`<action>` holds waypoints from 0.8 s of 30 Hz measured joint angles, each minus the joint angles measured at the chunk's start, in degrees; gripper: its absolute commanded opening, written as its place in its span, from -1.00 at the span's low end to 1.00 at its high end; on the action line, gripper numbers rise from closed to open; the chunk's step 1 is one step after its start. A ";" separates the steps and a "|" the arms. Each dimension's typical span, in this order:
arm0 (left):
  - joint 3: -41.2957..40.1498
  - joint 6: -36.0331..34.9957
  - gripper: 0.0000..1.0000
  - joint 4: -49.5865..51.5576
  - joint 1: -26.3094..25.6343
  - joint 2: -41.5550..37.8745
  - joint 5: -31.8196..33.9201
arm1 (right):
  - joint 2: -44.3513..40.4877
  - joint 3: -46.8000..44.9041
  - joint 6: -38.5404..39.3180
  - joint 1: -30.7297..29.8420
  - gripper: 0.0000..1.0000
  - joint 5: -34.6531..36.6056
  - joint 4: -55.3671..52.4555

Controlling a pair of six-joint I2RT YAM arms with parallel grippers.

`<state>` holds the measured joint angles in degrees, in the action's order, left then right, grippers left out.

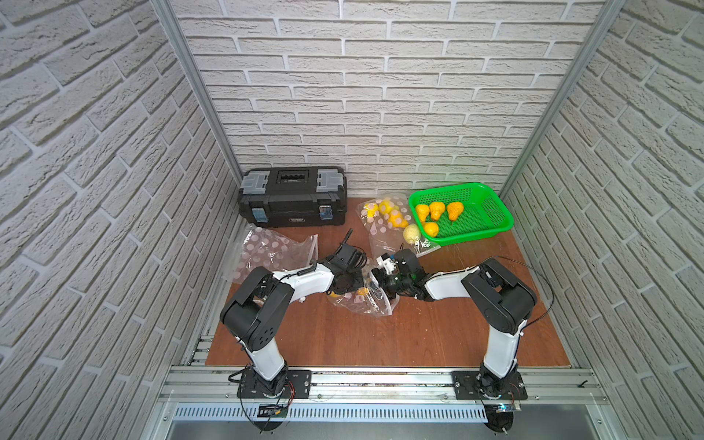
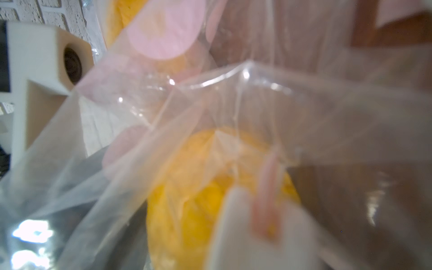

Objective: Open the zip-top bag and take out the pear
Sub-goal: Pick up the pear from the zipper food storage bag.

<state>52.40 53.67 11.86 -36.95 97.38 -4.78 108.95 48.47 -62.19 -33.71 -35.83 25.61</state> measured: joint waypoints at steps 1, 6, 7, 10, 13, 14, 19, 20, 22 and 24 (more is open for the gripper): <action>-0.02 0.02 -1.00 -0.28 -0.04 0.09 -0.22 | -0.02 0.13 0.00 -0.04 0.52 0.74 0.00; -0.39 0.09 -1.00 -1.49 -0.15 0.11 -0.85 | -0.28 0.09 0.04 -0.20 0.28 4.35 -0.26; -0.44 0.09 -1.00 -1.64 -0.15 0.11 -0.96 | -0.46 0.09 0.20 -0.20 0.21 5.11 -0.68; -0.61 0.09 -1.00 -2.08 -0.20 0.11 -1.18 | -1.49 -0.33 0.57 -0.13 0.11 6.93 -2.32; -0.85 0.11 -1.00 -2.51 -0.20 0.11 -1.33 | -4.02 -1.79 1.36 0.44 -0.01 8.55 -4.09; -0.94 0.09 -1.00 -2.67 -0.20 0.11 -1.42 | -5.14 -2.54 1.57 0.66 -0.03 8.94 -4.74; -1.27 0.09 -1.00 -3.21 0.26 0.09 -1.86 | -11.13 -6.56 2.97 3.19 -0.14 9.62 -7.89; -1.36 0.09 -1.00 -3.32 0.37 0.09 -1.92 | -12.13 -7.21 3.17 3.69 -0.16 9.64 -8.55; -1.38 0.07 -1.00 -3.41 0.61 0.09 -2.05 | -14.60 -8.68 4.17 4.92 -0.19 9.57 -10.58; -1.38 0.07 -1.00 -3.43 0.74 0.09 -2.10 | -16.83 -9.60 5.14 6.08 -0.21 9.11 -12.70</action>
<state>51.03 53.74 8.43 -36.21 97.47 -6.87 92.12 38.87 -57.06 -27.64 -26.72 12.91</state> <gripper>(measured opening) 0.048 0.565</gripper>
